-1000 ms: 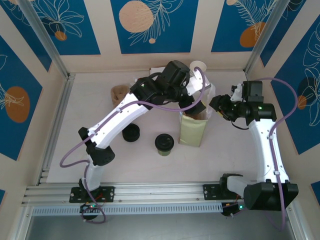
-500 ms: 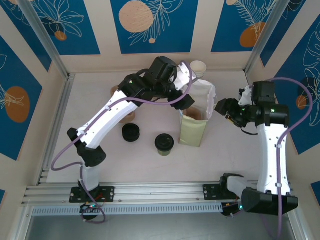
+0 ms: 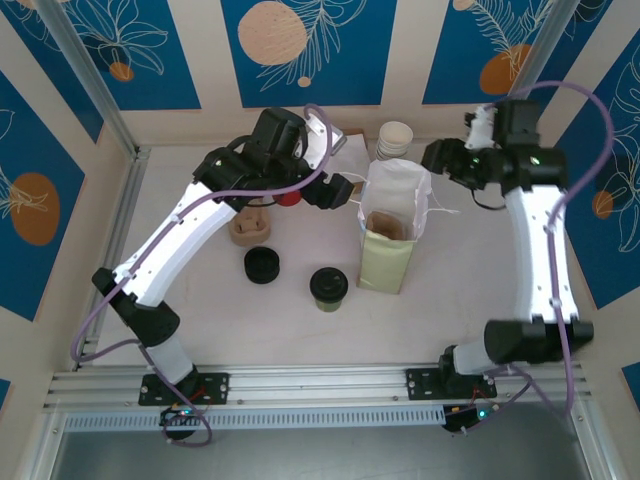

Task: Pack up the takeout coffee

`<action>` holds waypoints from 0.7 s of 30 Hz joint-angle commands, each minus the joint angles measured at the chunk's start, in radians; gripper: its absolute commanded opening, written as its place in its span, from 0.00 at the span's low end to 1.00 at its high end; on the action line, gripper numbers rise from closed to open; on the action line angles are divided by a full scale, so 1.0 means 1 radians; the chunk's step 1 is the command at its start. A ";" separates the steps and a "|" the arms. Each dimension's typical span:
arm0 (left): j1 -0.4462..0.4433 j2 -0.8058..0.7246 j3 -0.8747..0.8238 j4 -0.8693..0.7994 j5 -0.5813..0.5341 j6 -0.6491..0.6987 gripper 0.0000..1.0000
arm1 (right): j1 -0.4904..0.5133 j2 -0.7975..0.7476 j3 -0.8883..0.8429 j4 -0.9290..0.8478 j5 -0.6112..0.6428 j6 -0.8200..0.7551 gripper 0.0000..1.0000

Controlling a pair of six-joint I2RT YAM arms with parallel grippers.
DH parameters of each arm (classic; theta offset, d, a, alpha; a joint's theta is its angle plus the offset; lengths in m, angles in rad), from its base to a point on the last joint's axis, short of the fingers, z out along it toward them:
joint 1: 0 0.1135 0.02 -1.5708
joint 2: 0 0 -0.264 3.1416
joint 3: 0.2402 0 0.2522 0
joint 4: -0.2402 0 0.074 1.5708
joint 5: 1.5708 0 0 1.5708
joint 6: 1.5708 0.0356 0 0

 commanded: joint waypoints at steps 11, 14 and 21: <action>0.041 -0.054 -0.121 0.038 0.062 -0.069 0.87 | 0.063 0.232 0.083 -0.038 0.188 -0.117 0.66; 0.047 -0.056 -0.130 0.037 0.064 -0.071 0.87 | 0.071 0.235 0.056 -0.028 0.172 -0.128 0.66; 0.052 -0.060 -0.130 0.045 0.070 -0.075 0.87 | 0.073 0.240 0.004 -0.004 0.180 -0.149 0.58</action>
